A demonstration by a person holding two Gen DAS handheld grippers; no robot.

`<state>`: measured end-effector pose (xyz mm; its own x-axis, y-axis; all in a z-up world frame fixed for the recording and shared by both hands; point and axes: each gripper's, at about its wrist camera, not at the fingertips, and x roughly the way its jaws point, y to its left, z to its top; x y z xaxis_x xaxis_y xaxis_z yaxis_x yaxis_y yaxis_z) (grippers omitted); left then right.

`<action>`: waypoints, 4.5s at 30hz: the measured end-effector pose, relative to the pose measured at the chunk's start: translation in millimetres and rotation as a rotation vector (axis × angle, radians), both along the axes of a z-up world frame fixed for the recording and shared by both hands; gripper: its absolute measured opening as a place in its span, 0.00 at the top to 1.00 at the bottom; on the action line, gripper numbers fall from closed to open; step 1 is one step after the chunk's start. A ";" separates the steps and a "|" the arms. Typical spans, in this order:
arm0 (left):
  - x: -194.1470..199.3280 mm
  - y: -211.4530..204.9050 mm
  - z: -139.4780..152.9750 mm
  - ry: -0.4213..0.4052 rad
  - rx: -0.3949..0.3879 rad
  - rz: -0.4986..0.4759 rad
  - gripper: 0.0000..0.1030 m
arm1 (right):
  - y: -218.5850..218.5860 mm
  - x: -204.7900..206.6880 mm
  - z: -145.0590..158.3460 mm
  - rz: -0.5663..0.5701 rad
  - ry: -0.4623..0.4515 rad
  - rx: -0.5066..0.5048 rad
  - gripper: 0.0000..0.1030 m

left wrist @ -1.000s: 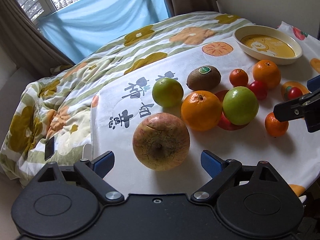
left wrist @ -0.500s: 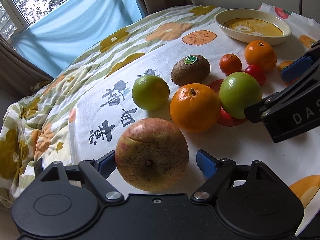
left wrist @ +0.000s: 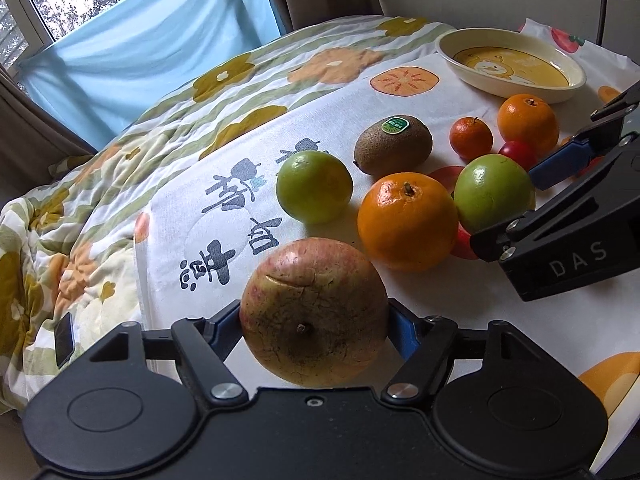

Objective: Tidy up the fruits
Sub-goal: 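Grasp the large pale apple with the left tool while the right tool grasps the green fruit, then carry the apple with the left tool into the bowl while the right tool carries the green fruit, then release the apple with the left tool while the right tool releases the green fruit in the bowl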

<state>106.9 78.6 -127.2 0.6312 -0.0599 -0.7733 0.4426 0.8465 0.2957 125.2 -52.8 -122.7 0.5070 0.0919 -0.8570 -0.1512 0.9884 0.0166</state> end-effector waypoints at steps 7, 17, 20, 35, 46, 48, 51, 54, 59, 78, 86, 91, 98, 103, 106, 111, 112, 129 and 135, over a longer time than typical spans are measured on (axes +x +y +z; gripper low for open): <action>-5.7 8.1 1.8 0.020 -0.018 0.012 0.25 | 7.5 3.7 -4.4 0.025 0.000 -0.028 0.27; -13.3 16.5 7.8 0.025 -0.038 0.042 0.25 | 9.0 2.0 -6.2 0.055 -0.036 -0.052 0.30; -14.8 18.2 13.0 0.019 -0.049 0.056 0.25 | 7.7 -0.6 -5.4 0.053 -0.043 -0.053 0.31; -22.7 -5.2 53.3 -0.034 -0.097 0.073 0.25 | -31.0 -20.4 34.0 -0.026 -0.117 0.036 0.31; -35.3 -64.4 87.3 -0.052 -0.120 0.192 0.25 | -118.3 -32.5 78.4 -0.029 -0.181 0.074 0.31; -36.8 -80.5 91.7 -0.057 -0.121 0.210 0.25 | -138.1 -33.6 83.1 -0.023 -0.184 0.077 0.31; -36.0 -105.8 96.6 -0.064 -0.127 0.228 0.25 | -168.5 -33.2 87.8 -0.018 -0.185 0.079 0.31; -31.8 -131.5 100.0 -0.069 -0.142 0.239 0.25 | -200.3 -30.0 91.2 -0.015 -0.188 0.075 0.31; -16.3 -173.7 100.6 -0.077 -0.153 0.233 0.25 | -246.9 -15.8 92.0 -0.025 -0.194 0.070 0.31; 109.6 -275.2 59.9 -0.032 -0.135 0.190 0.25 | -332.3 75.3 59.3 -0.008 -0.188 0.105 0.31; 148.0 -296.4 27.2 0.024 -0.087 0.153 0.25 | -341.7 105.9 39.4 -0.015 -0.165 0.108 0.31; 159.2 -305.2 19.4 0.047 -0.059 0.138 0.24 | -345.7 110.2 36.6 -0.023 -0.158 0.114 0.31; 156.2 -301.6 28.5 0.002 -0.060 0.108 0.08 | -346.6 114.5 38.0 -0.028 -0.157 0.110 0.31; 146.5 -291.3 33.3 0.003 -0.065 0.117 0.08 | -342.7 116.9 37.5 -0.011 -0.156 0.108 0.31; 141.2 -283.8 35.7 0.006 -0.082 0.135 0.08 | -337.0 118.4 35.9 0.004 -0.152 0.108 0.31; 134.2 -276.1 39.4 -0.003 -0.085 0.161 0.08 | -326.5 120.0 35.4 0.039 -0.151 0.107 0.31; 132.9 -274.1 40.7 -0.006 -0.088 0.165 0.08 | -324.5 120.0 35.3 0.047 -0.152 0.106 0.31; 96.9 -233.5 53.0 -0.034 -0.128 0.307 0.08 | -274.1 134.3 7.2 0.285 -0.197 -0.002 0.30; 89.3 -231.5 56.0 -0.045 -0.139 0.315 0.07 | -275.2 127.0 12.0 0.275 -0.251 -0.016 0.00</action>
<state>196.2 -152.9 -71.2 0.6687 0.0405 -0.7424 0.1423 0.9731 0.1813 252.2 -328.0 -110.8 0.6599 0.2416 -0.7114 -0.4087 0.9100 -0.0701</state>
